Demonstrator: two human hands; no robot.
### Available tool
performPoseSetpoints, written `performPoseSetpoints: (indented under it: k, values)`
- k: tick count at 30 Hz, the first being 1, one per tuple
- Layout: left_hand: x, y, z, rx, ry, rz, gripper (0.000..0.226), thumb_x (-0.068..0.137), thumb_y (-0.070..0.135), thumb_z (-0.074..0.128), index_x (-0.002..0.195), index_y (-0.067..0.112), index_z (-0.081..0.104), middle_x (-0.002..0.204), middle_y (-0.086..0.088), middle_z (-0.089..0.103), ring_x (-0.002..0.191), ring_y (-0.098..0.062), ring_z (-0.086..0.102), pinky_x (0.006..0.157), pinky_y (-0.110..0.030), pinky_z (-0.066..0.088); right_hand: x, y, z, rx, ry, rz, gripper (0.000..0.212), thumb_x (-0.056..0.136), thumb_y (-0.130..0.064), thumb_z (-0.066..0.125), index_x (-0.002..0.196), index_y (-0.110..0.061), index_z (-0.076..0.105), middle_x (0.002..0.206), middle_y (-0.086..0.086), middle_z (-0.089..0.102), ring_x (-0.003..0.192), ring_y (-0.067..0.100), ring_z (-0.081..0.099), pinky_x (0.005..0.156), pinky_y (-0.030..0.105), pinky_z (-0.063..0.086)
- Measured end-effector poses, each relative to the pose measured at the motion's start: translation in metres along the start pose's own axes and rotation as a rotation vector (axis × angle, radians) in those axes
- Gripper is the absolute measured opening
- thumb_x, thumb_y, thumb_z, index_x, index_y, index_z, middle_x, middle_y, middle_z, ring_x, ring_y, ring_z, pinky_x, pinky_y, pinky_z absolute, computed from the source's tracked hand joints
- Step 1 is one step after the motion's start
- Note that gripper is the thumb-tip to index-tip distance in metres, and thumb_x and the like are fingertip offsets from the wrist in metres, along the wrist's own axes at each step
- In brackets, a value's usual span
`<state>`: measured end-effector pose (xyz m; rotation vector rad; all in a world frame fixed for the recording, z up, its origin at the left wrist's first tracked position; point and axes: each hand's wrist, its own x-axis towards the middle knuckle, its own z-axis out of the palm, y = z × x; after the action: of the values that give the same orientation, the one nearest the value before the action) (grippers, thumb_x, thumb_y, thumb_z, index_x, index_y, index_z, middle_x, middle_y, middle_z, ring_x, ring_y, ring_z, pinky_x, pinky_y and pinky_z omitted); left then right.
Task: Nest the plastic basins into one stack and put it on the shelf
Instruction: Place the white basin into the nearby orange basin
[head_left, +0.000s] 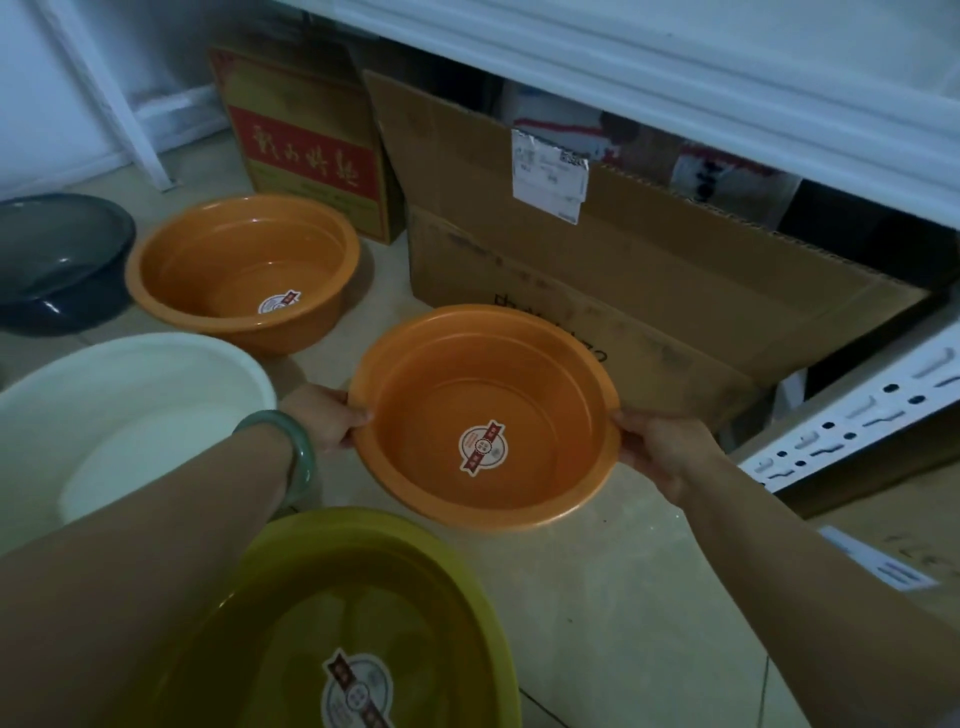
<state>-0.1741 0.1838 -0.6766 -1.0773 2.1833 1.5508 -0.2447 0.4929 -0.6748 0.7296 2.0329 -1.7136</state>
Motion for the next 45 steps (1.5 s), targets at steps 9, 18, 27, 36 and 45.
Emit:
performPoseSetpoints:
  k: [9,18,27,36,45]
  values:
    - [-0.032,0.013,-0.069,-0.192,0.117,0.088,0.005,0.085,0.004,0.061,0.085,0.009,0.063,0.099,-0.014,0.067,0.093,-0.028,0.066,0.084,-0.037,0.053,-0.02,-0.047,0.053,0.029,-0.024,-0.071,0.017,0.078,-0.016,0.076,0.086,-0.005,0.066,0.085,0.011,0.072,0.068,0.02,0.07,0.05,0.029,0.058]
    - [-0.084,-0.014,-0.197,-0.323,0.336,0.125,0.013,0.086,0.006,0.06,0.097,0.003,0.064,0.095,-0.016,0.069,0.078,-0.021,0.067,0.055,-0.02,0.058,-0.069,-0.089,0.175,-0.037,-0.308,-0.259,0.052,0.075,-0.011,0.077,0.125,-0.005,0.063,0.102,0.015,0.073,0.077,0.023,0.071,0.055,0.029,0.059]
    - [-0.116,-0.084,-0.261,-0.266,0.535,-0.025,0.027,0.087,0.024,0.059,0.11,0.009,0.061,0.091,-0.008,0.067,0.079,-0.019,0.064,0.065,-0.028,0.049,-0.113,-0.063,0.276,-0.148,-0.492,-0.267,0.052,0.079,-0.009,0.073,0.129,-0.006,0.058,0.117,0.016,0.068,0.095,0.028,0.067,0.057,0.029,0.053]
    - [-0.087,-0.143,-0.246,-0.085,0.525,-0.157,0.042,0.082,0.034,0.063,0.12,0.017,0.058,0.109,-0.007,0.067,0.096,-0.024,0.065,0.093,-0.047,0.05,-0.095,-0.022,0.295,-0.333,-0.495,-0.309,0.047,0.081,-0.007,0.069,0.127,-0.007,0.061,0.106,0.014,0.071,0.087,0.024,0.069,0.072,0.035,0.056]
    - [-0.068,-0.163,-0.232,0.074,0.514,-0.214,0.036,0.087,0.031,0.057,0.118,0.014,0.061,0.103,-0.007,0.067,0.091,-0.024,0.062,0.091,-0.043,0.05,-0.077,0.007,0.305,-0.397,-0.517,-0.273,0.05,0.082,-0.006,0.065,0.131,-0.01,0.059,0.119,0.013,0.068,0.103,0.026,0.065,0.085,0.035,0.05]
